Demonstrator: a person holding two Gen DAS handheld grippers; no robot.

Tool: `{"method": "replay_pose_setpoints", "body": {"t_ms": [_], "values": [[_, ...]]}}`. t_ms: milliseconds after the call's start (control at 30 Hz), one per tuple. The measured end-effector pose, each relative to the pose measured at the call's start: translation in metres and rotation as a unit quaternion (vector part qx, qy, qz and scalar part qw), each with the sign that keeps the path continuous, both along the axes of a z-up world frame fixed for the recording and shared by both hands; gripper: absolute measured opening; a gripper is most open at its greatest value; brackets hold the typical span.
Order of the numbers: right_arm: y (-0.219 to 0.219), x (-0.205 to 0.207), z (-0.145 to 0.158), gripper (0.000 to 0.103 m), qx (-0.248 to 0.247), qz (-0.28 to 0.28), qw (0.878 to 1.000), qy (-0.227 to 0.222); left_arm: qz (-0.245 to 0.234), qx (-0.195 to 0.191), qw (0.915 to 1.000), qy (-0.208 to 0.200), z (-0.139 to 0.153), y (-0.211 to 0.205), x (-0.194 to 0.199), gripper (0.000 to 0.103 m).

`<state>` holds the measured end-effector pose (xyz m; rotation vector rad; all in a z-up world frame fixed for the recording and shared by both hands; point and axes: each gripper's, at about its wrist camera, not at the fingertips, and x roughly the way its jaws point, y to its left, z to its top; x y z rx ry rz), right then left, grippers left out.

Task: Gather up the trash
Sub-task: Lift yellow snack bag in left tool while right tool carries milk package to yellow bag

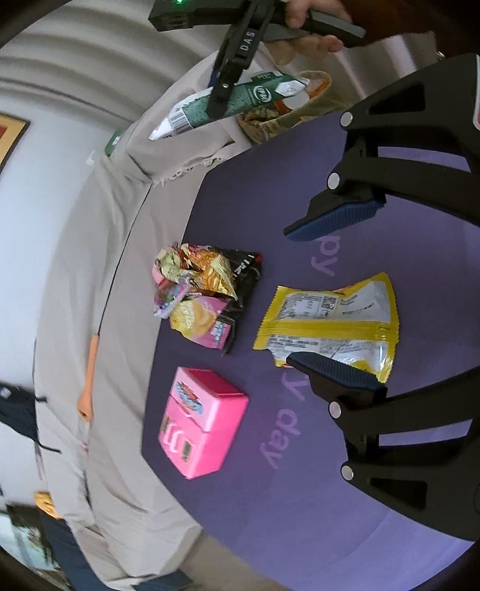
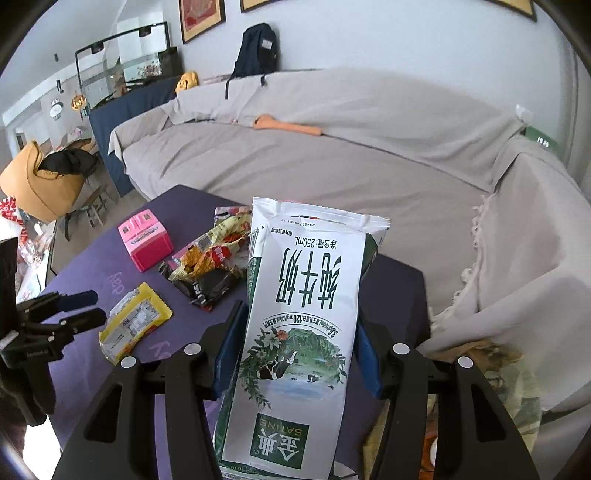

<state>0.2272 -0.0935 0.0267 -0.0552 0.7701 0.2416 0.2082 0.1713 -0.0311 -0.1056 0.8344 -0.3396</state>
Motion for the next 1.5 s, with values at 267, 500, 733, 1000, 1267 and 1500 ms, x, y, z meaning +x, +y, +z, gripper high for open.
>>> {"method": "replay_pose_setpoints", "body": {"t_ms": [267, 500, 733, 1000, 1267, 1500], "values": [[-0.019, -0.015, -0.004, 0.052, 0.007, -0.004, 1.0, -0.011, 0.053, 0.079, 0.9947, 0.041, -0.018, -0.013, 0.025, 0.059], [-0.049, -0.031, -0.003, 0.052, 0.013, -0.021, 0.999, -0.032, 0.061, 0.072, 0.9922, 0.082, -0.035, -0.011, 0.035, 0.048], [-0.086, -0.064, 0.021, 0.052, 0.034, -0.041, 0.996, -0.077, 0.06, 0.07, 0.994, 0.059, -0.014, -0.027, 0.034, 0.017], [-0.134, -0.103, 0.05, 0.052, 0.034, -0.084, 0.986, -0.14, 0.01, 0.017, 0.9975, -0.067, 0.074, -0.091, -0.001, 0.017], [-0.182, -0.123, 0.047, 0.052, 0.031, -0.124, 0.977, -0.169, -0.049, -0.06, 0.9886, -0.129, 0.109, -0.166, -0.019, 0.019], [-0.208, -0.097, 0.008, 0.052, 0.041, -0.14, 0.98, -0.133, -0.089, -0.063, 0.9904, -0.084, 0.082, -0.215, -0.008, 0.019]]}}
